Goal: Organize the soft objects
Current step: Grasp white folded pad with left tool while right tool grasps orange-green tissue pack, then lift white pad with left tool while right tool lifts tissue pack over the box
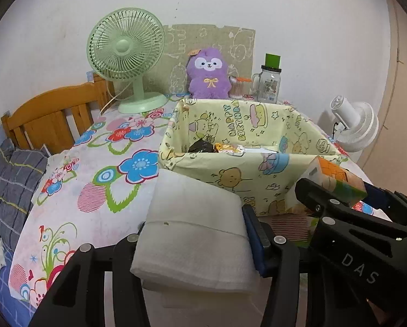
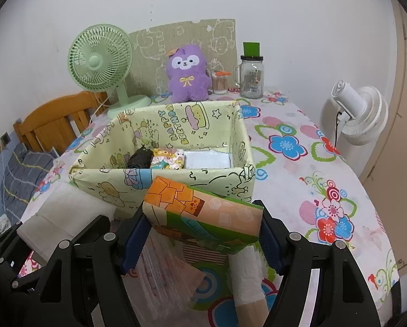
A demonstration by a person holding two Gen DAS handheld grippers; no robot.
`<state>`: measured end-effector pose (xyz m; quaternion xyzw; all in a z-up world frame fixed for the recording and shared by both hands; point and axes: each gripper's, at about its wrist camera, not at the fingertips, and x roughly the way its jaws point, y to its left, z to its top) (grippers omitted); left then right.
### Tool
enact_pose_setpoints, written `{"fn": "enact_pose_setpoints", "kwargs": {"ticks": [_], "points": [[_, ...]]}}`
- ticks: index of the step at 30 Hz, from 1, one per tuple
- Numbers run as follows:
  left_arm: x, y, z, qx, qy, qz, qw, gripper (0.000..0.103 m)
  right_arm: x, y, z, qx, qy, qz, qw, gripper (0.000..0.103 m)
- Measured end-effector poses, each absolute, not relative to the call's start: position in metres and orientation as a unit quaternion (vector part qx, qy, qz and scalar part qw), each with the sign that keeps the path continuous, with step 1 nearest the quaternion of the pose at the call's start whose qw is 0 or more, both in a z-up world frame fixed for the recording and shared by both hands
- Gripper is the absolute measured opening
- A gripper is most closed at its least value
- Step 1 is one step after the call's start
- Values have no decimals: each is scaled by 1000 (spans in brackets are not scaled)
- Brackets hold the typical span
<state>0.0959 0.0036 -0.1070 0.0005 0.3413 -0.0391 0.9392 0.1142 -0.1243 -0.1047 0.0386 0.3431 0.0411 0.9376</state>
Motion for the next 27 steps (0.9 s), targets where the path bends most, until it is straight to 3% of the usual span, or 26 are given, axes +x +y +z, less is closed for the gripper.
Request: {"fn": "enact_pose_setpoints", "kwargs": {"ticks": [27], "points": [[78,-18,-68,11,304,-58,951,52,90,-137,-63,37,303,42,952,75]]}}
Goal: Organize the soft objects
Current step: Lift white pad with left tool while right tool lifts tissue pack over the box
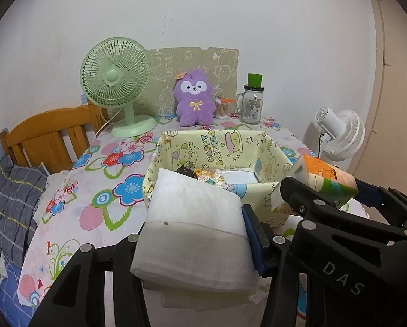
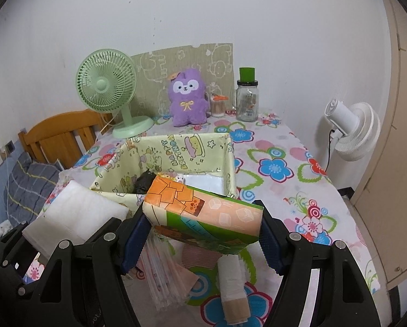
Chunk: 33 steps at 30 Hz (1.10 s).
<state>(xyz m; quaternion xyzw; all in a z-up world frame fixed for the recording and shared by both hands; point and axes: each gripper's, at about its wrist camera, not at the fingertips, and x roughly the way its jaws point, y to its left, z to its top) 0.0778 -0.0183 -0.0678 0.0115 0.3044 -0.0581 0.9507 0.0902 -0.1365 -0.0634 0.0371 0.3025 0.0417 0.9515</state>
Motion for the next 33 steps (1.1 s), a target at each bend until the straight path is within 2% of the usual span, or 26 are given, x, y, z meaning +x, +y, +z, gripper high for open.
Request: {"fn": "enact_pose_setpoints", "kwargs": {"ticks": [33], "points": [[94,-33,-36,19,283,-67,956,52,101,-138,-27,33,278,48,959,75]]}}
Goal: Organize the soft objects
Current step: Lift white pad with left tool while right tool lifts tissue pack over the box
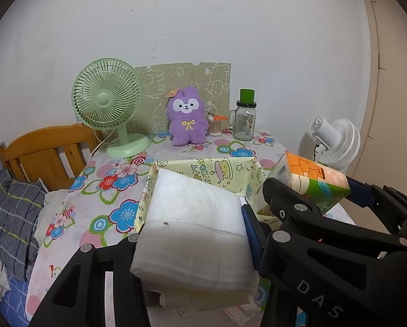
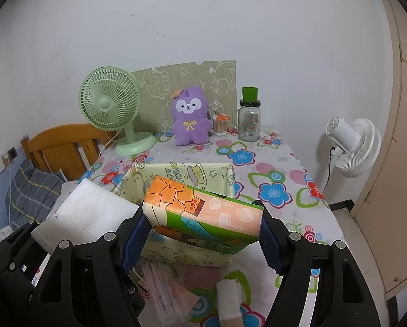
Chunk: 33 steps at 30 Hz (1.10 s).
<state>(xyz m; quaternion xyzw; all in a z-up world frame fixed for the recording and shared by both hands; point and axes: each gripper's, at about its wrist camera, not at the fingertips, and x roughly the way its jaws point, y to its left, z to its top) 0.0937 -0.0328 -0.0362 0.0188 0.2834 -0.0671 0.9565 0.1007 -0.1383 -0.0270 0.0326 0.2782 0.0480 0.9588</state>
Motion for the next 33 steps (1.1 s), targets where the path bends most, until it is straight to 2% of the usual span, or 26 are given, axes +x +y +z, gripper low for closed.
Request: {"fn": "enact_pose_setpoints", "kwargs": {"ticks": [33], "points": [[154,-35,-39,18,299,-62,952,52,160,-135,-26,24,291,53,955,75]]}}
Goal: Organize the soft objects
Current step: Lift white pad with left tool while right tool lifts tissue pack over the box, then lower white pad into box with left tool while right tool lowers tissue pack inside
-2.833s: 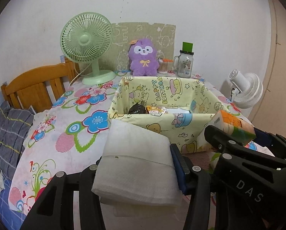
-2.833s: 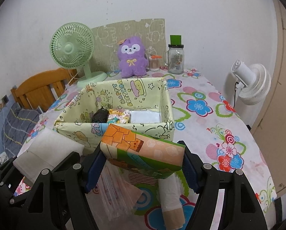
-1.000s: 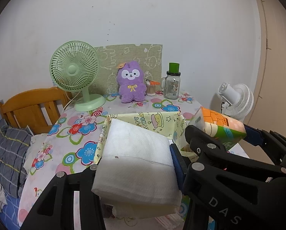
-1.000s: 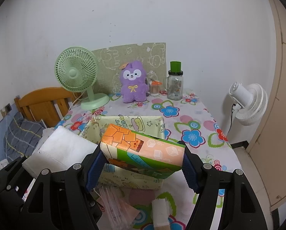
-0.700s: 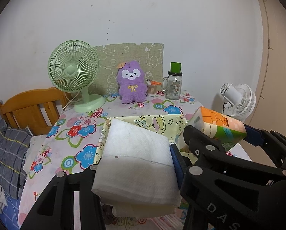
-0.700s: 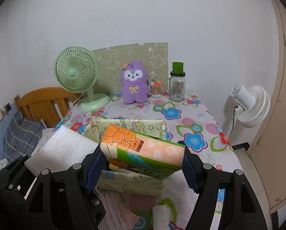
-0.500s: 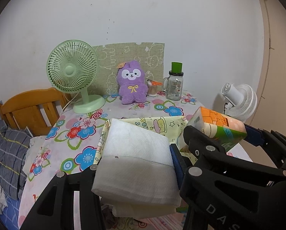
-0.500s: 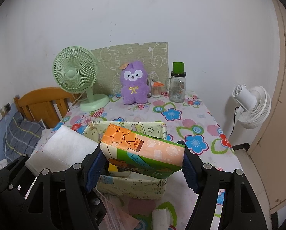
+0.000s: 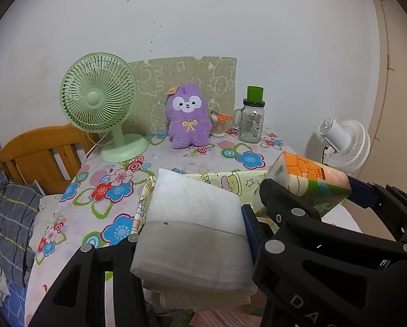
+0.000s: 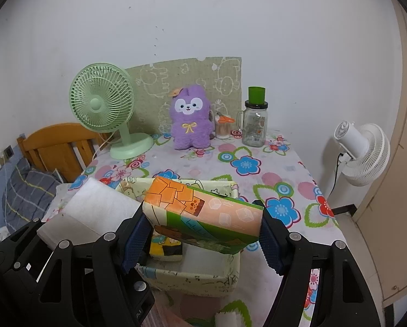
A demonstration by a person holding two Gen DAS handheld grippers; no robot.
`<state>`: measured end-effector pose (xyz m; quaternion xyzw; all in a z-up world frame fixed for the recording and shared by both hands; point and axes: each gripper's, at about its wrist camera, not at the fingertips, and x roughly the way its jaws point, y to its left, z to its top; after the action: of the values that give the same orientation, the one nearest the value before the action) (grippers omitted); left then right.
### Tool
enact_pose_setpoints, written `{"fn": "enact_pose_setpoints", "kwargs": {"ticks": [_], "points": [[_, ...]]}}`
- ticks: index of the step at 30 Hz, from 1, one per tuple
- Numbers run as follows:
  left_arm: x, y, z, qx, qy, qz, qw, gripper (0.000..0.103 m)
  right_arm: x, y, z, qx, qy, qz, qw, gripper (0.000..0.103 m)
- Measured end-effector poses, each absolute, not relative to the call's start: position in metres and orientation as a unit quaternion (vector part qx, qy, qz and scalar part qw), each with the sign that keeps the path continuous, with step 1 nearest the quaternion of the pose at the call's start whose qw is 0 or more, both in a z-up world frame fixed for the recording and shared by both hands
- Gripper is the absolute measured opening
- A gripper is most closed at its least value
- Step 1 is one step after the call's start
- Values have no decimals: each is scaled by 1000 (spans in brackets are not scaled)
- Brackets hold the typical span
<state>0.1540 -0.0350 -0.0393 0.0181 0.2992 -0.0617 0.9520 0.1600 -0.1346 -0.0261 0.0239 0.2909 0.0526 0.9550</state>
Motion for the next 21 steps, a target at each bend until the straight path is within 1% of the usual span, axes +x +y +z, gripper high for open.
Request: {"fn": "enact_pose_setpoints", "kwargs": {"ticks": [21], "points": [[186,-31,-50,10,312,-58,948,52,196,-132,-34,21,296,53,953,75]]}}
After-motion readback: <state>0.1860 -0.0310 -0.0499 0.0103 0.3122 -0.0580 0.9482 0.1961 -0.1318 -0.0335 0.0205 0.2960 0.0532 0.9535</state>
